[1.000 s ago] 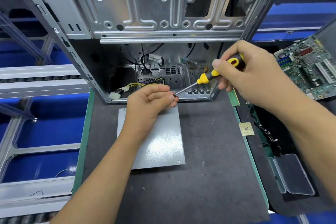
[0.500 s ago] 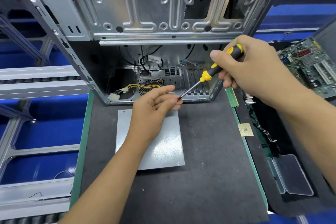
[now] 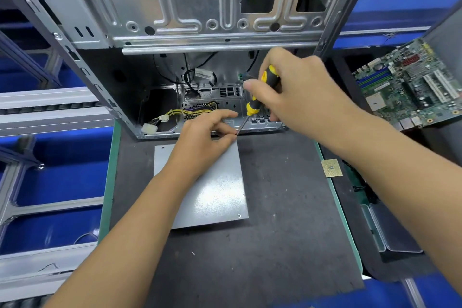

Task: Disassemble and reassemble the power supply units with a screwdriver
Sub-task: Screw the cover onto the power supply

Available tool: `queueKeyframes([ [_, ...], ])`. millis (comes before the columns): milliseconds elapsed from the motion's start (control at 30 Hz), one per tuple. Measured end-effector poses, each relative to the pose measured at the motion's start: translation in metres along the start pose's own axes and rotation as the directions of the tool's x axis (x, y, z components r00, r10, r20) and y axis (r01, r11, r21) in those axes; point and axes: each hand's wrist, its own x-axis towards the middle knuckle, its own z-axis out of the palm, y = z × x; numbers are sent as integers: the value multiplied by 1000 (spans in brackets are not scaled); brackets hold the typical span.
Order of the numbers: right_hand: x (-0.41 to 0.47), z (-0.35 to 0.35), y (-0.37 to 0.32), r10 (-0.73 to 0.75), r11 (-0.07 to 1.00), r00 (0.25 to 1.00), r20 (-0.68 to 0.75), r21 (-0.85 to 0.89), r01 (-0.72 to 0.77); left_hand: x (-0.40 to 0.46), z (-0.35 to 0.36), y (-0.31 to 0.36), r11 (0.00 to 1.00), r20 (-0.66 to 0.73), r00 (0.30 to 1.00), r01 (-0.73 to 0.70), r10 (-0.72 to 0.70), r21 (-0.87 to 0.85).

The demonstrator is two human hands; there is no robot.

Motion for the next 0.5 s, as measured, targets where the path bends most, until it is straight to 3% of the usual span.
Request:
queueKeyframes([
  [500, 1, 4, -26, -89, 972, 980, 177, -201, 124, -5, 5, -16, 974, -61, 984, -155, 166, 165],
])
